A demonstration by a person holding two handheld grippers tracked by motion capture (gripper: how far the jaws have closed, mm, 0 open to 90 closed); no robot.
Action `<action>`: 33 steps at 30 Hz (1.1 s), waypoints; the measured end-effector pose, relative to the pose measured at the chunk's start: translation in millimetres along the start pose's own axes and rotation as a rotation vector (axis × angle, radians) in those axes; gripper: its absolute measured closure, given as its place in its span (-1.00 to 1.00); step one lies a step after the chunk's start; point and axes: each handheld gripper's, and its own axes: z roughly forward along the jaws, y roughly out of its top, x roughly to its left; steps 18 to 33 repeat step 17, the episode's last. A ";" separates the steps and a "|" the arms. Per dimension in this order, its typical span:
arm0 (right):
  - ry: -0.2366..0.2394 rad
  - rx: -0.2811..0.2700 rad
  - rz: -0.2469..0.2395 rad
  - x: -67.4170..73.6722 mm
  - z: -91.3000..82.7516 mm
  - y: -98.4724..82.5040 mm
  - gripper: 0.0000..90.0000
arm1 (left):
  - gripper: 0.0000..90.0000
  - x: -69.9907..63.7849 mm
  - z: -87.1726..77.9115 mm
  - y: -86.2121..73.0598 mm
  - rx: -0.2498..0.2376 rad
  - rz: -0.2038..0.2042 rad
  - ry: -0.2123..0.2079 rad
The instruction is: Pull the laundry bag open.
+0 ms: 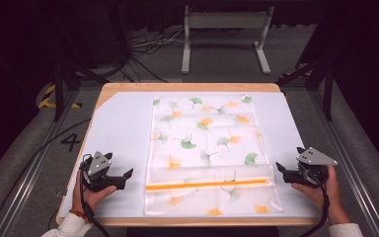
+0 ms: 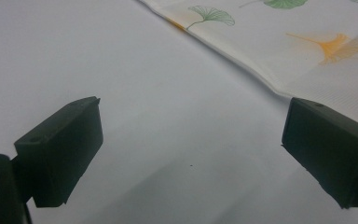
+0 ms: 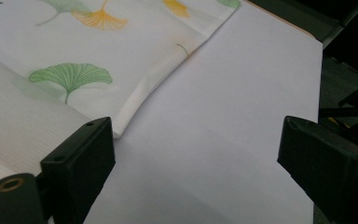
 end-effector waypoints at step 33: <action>0.004 -0.001 -0.006 1.8 -1.7 -0.3 -0.74 | -0.87 -1.4 3.0 0.9 0.012 0.003 0.000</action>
